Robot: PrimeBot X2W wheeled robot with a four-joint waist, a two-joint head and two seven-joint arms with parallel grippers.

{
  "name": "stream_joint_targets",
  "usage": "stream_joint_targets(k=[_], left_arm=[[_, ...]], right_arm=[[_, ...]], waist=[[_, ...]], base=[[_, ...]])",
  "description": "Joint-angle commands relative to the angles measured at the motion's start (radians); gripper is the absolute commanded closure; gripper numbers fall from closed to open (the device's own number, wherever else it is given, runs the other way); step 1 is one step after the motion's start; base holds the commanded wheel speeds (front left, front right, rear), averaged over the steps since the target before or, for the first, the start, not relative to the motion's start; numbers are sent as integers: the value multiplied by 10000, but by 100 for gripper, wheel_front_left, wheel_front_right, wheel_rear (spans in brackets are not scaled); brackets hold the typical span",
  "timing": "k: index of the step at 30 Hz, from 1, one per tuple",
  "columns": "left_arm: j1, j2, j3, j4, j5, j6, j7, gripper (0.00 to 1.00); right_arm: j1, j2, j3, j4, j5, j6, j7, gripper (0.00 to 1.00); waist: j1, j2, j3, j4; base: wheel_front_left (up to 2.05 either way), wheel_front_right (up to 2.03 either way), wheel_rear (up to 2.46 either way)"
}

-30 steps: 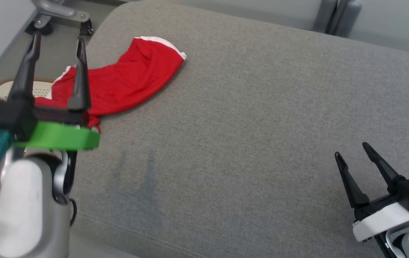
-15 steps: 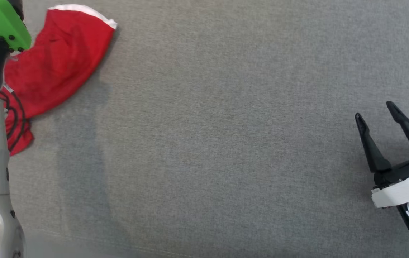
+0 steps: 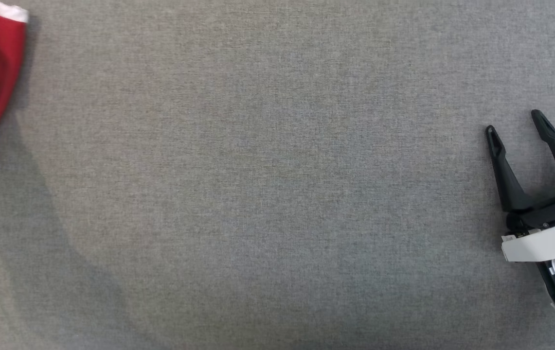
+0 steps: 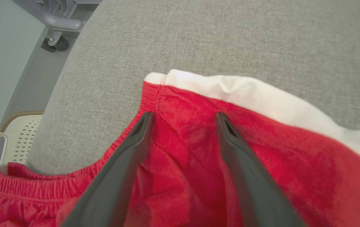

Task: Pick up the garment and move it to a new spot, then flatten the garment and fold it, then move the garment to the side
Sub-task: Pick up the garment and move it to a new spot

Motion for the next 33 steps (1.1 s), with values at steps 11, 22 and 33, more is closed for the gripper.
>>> stream_joint_targets(k=[11, 22, 33], left_arm=[[-156, 54, -790, 37, -698, -195, -1124, 100], [130, 1640, -3051, -3330, -1970, -166, -3453, 100], [-429, 1507, -4564, -6295, -1938, -166, -2499, 100]], right_arm=[[-278, 243, -74, 60, 40, -16, -1, 0], [-342, 1268, 364, 673, 35, -16, -14, 0], [68, 2545, 672, 1271, -30, -16, -14, 0]], waist=[[-1, 0, 431, -374], [-1, 0, -1655, -609], [-1, 0, -3859, -1816]], base=[[0, 0, 0], [0, 0, 0], [0, 0, 0]])
